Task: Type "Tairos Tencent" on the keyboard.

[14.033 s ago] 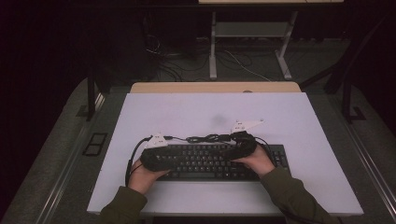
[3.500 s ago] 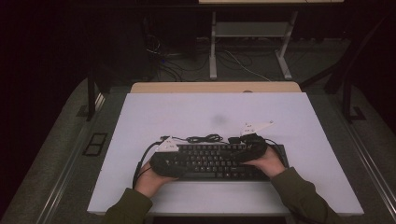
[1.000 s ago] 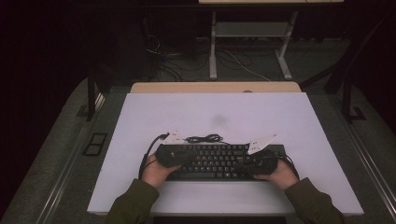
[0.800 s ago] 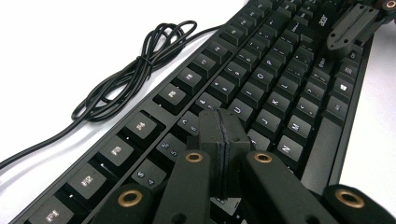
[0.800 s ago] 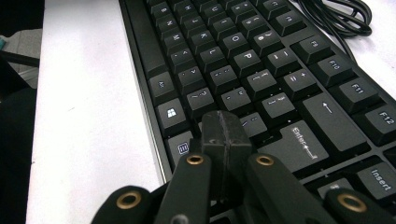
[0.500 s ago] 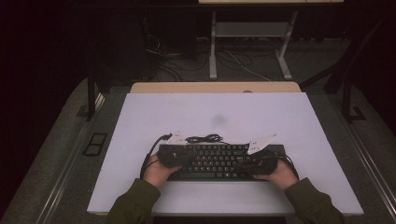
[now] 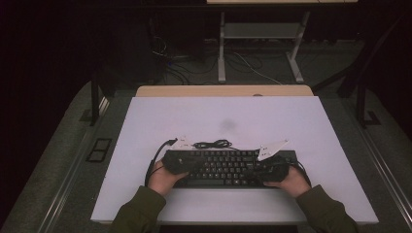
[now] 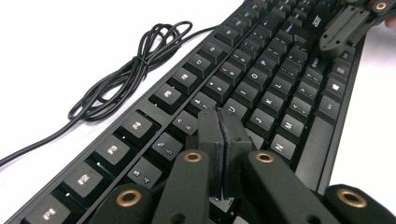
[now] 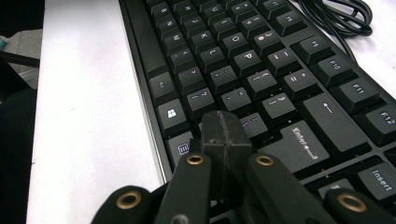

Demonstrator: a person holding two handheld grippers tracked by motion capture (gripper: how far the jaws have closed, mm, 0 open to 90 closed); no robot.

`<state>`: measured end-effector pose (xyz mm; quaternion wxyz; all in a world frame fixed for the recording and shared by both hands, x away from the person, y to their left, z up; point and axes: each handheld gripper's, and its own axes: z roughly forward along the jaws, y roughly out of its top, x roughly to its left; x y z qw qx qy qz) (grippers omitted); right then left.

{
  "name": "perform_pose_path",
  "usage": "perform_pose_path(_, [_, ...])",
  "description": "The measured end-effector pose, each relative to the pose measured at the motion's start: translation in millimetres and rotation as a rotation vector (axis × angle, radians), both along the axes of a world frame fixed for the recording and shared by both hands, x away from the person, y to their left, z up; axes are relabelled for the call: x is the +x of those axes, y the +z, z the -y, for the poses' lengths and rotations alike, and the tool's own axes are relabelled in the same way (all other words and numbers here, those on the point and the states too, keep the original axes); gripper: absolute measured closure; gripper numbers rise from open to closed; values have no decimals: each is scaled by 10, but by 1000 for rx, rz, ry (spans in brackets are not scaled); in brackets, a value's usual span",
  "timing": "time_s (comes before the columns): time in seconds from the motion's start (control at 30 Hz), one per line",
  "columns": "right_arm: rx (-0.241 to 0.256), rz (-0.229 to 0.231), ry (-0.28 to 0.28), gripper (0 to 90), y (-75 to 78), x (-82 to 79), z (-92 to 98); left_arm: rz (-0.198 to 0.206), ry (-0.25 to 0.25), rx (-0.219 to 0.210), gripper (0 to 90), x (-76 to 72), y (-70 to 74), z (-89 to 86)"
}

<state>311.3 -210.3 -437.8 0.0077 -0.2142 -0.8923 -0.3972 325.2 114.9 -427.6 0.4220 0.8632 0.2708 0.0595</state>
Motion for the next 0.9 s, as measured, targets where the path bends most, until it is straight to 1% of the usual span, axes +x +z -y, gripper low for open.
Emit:
perform_pose_path(0.13, [0, -1, 0, 896, 1, -2, -3, 0, 15, -31, 806, -26, 27, -47])
perform_pose_path(0.2, [-1, 0, 3, 896, 1, 0, -6, -2, 18, -39, 742, -39, 28, -68])
perform_pose_path(0.33, [0, -1, 1, 896, -1, 2, -6, 2, 18, -40, 620, -67, 35, -96])
perform_pose_path(0.4, [-1, -1, 1, 896, 0, 1, -7, 1, 21, -47, 567, -86, 40, -116])
perform_pose_path(0.43, [0, -1, 2, 896, 0, 2, -7, 3, 23, -42, 537, -99, 44, -134])
perform_pose_path(0.5, [1, -2, 3, 896, -1, 5, -5, -4, 35, -50, 464, -116, 40, -151])
perform_pose_path(0.57, [1, -2, 3, 896, -1, 6, -4, -12, 47, -51, 362, -127, 26, -173])
perform_pose_path(0.6, [1, -2, 3, 896, -1, 6, -4, -8, 47, -44, 327, -130, 18, -189])
perform_pose_path(0.63, [1, -2, 3, 896, -1, 5, -4, -7, 60, -41, 283, -139, 15, -195])
perform_pose_path(0.67, [1, -2, 3, 896, -1, 5, -4, -6, 63, -43, 245, -140, 12, -202])
perform_pose_path(0.77, [2, -2, 3, 896, -2, 7, -2, -7, 68, -48, 193, -159, 8, -230])
perform_pose_path(0.9, [4, -5, 1, 896, 0, 17, 13, -8, 75, -57, 188, -181, 8, -255])
